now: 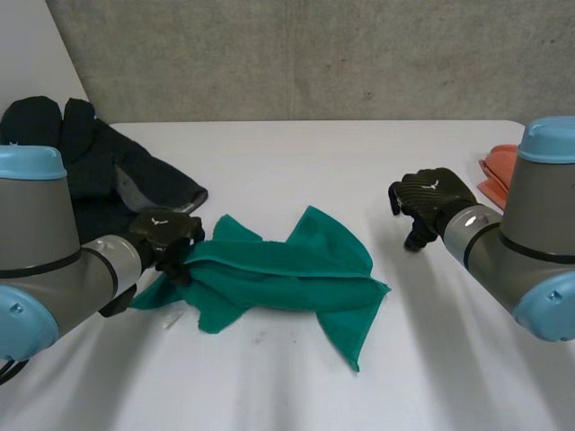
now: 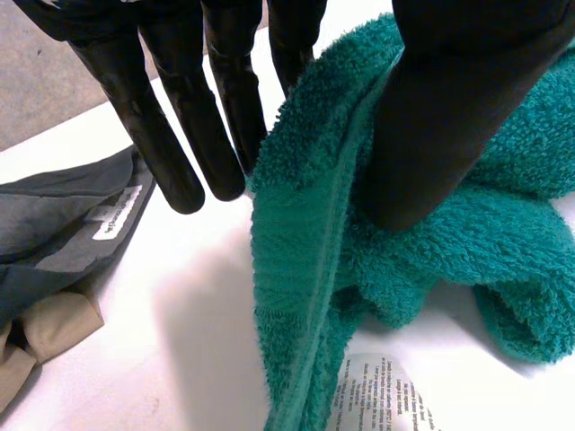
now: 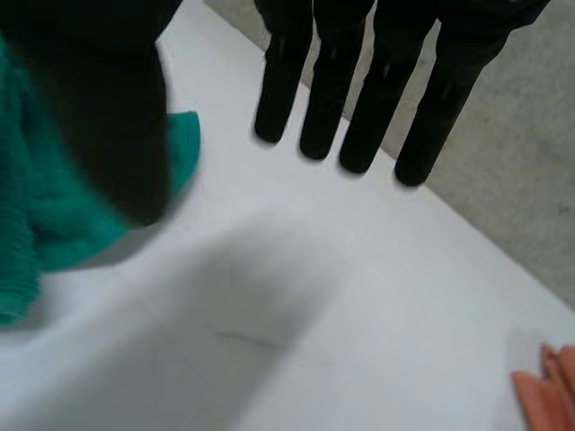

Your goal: Fold the laundry.

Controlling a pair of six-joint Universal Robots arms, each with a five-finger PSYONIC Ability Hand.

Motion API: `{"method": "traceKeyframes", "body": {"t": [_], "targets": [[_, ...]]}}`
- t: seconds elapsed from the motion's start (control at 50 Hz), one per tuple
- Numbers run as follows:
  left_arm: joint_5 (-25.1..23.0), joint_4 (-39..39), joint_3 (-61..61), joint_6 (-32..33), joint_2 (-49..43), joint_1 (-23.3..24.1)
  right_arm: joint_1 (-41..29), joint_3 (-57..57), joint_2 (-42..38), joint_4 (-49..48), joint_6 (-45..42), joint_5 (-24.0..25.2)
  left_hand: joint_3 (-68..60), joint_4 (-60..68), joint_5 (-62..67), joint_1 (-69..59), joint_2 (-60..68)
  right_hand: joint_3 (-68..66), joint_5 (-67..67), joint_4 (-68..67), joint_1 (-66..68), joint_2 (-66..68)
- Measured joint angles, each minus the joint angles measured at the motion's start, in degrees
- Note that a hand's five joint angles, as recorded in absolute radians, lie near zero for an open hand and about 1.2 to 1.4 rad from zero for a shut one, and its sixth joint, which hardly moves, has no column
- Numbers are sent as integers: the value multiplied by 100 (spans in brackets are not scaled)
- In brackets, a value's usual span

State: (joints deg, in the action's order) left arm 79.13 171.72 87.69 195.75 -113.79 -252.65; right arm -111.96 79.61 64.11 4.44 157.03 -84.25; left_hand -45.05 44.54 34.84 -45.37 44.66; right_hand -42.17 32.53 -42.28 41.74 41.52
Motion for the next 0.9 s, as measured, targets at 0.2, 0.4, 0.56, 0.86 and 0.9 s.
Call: {"method": "traceKeyframes", "body": {"t": [0.2,0.4,0.56,0.86,0.9], "targets": [[13,-186,221,-49,500,-72,321,769,275,482,1604,821,1085,-1078,-1136,1145,-1061,1322,-1555,1357,-1212,-1261],[-33,-171,750,-7,934,-596,302,1187,-156,-258,2168,1356,1248,-1313,-1373,1331,-1281,741,-744,755,-738,-688],[-154,-127,912,0,658,-689,71,874,-737,-536,2296,1250,1073,-1052,-1069,1079,-1067,-2336,2265,-2328,2259,2447],[-253,398,687,-10,1157,-650,149,736,687,-384,1392,740,-2302,2405,2174,-1978,2351,-2598,2402,-2634,2263,2594],[-237,415,644,-11,1402,-650,193,713,889,-318,1218,743,-2302,2405,2174,-1978,2353,-2598,2402,-2634,2263,2594]]}}
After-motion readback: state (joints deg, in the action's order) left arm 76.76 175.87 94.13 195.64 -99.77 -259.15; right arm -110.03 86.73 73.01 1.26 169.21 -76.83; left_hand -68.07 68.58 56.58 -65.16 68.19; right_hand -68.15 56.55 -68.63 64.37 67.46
